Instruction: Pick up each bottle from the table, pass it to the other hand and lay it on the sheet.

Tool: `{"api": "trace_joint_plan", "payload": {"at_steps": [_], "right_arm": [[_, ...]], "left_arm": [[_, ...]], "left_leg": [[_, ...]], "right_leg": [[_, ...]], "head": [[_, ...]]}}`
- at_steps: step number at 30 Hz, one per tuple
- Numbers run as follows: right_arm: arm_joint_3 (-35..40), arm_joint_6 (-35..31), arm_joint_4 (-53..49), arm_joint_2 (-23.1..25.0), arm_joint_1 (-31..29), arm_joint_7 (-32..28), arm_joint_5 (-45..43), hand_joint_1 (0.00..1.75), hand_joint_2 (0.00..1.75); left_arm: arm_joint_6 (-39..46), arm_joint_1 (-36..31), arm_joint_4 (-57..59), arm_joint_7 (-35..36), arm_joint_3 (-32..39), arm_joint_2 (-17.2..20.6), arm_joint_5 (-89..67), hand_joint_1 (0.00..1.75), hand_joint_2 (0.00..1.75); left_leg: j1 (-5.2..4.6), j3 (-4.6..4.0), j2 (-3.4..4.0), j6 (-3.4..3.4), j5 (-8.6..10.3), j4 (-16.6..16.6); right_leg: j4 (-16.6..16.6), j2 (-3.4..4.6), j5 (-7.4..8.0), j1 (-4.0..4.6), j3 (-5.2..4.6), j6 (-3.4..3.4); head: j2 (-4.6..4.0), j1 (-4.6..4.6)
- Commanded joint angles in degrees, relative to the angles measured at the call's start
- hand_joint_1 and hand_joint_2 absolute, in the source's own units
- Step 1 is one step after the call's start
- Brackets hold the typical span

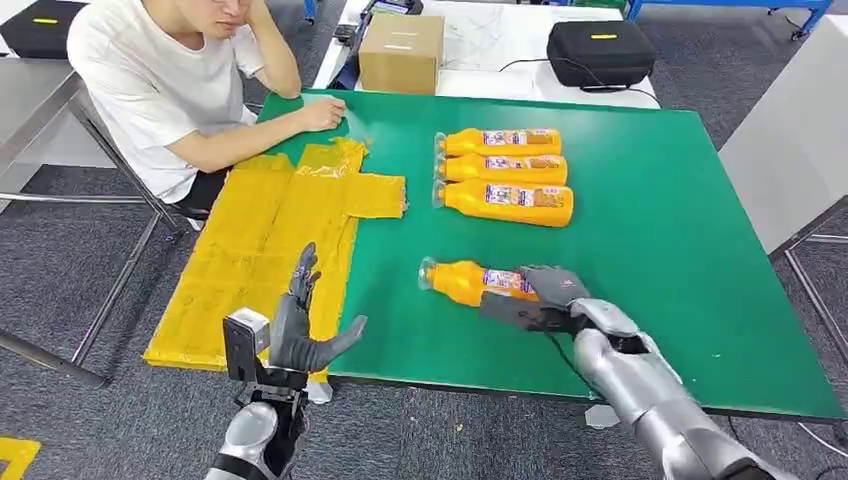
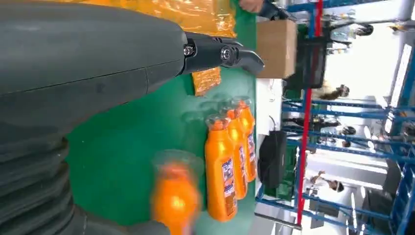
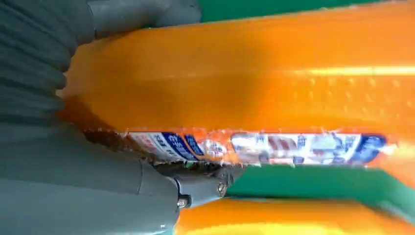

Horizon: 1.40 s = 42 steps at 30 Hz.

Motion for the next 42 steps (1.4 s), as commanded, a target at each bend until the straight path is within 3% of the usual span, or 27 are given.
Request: {"api": "trace_joint_plan", "payload": {"at_steps": [1, 2, 7, 10, 12, 18, 24, 37, 42], "right_arm": [[-12.4, -5.7, -15.5, 4.8, 15.0, -5.7, -15.7, 1.75, 1.75], [-15.2, -4.8, -18.5, 7.1, 16.6, -6.7, -20.9, 1.75, 1.75], [-17.3, -8.5, -28.6, 10.8, 20.5, -8.0, -26.1, 1.75, 1.75], [-16.2, -9.2, -30.8, 11.3, 21.1, -8.4, -26.5, 1.75, 1.75], [-12.7, -8.4, -29.7, 10.3, 20.2, -8.2, -24.9, 1.75, 1.75], [-9.5, -8.3, -28.1, 8.5, 19.8, -8.9, -21.0, 1.75, 1.75], [1.6, -7.4, -20.4, 10.8, 18.2, -8.6, -12.5, 1.75, 1.75], [7.4, -10.2, -19.2, 12.9, 18.0, -9.3, -10.7, 1.75, 1.75], [7.2, -12.2, -19.2, 13.7, 15.6, -8.6, -12.5, 1.75, 1.75]], "left_arm": [[2.4, -0.2, 2.2, 4.3, -2.1, 1.5, 5.3, 0.0, 1.75], [1.9, 0.2, 1.9, 5.2, -2.0, 1.1, 7.4, 0.0, 1.75], [-0.9, 1.0, 3.2, 14.2, -2.1, -0.6, 21.8, 0.0, 1.75], [-0.6, 0.9, 3.9, 13.4, -5.2, 0.6, 23.4, 0.0, 1.75], [-3.4, 1.0, 3.1, 13.0, -10.4, 2.3, 22.4, 0.0, 1.75], [-4.0, -0.1, 2.7, 12.0, -14.5, 4.4, 18.6, 0.0, 1.75], [-0.5, 0.4, -2.2, 10.2, -14.1, 2.8, 17.8, 0.0, 1.75], [2.1, 0.9, -6.0, 9.0, -13.0, 2.6, 19.7, 0.0, 1.75], [-4.7, 1.2, -5.1, 13.0, -15.1, 3.7, 26.4, 0.0, 1.75]], "left_leg": [[0.12, 0.33, -0.1, -0.11, -0.03, -0.2], [0.08, 0.26, 0.04, -0.11, -0.09, -0.1], [0.1, 0.21, 0.08, -0.2, -0.14, -0.1], [0.11, -0.06, -0.02, -0.11, -0.08, 0.0], [0.11, -0.12, 0.08, -0.13, -0.11, 0.0], [0.05, -0.22, 0.09, -0.1, -0.08, -0.1], [0.04, -0.21, 0.17, -0.12, -0.09, -0.1], [0.09, -0.26, 0.06, -0.12, -0.08, -0.1], [0.06, -0.28, 0.11, -0.12, -0.08, -0.1]], "right_leg": [[-0.3, -0.08, -0.03, 0.13, 0.42, -0.15], [-0.1, 0.06, -0.01, 0.09, 0.3, -0.11], [0.0, 0.1, -0.09, 0.11, 0.16, -0.21], [0.0, 0.0, -0.08, 0.1, 0.0, -0.1], [0.0, 0.11, -0.1, 0.11, -0.08, -0.13], [0.0, 0.11, -0.06, 0.03, -0.14, -0.1], [0.0, 0.19, -0.04, 0.04, -0.2, -0.13], [0.0, 0.07, -0.07, 0.07, -0.2, -0.12], [0.0, 0.13, -0.06, 0.05, -0.24, -0.12]], "head": [[0.0, 0.02], [0.0, -0.07], [0.0, -0.04], [0.0, -0.04], [0.0, -0.07], [0.0, -0.04], [0.0, -0.04], [0.0, -0.04], [0.0, -0.02]]}}
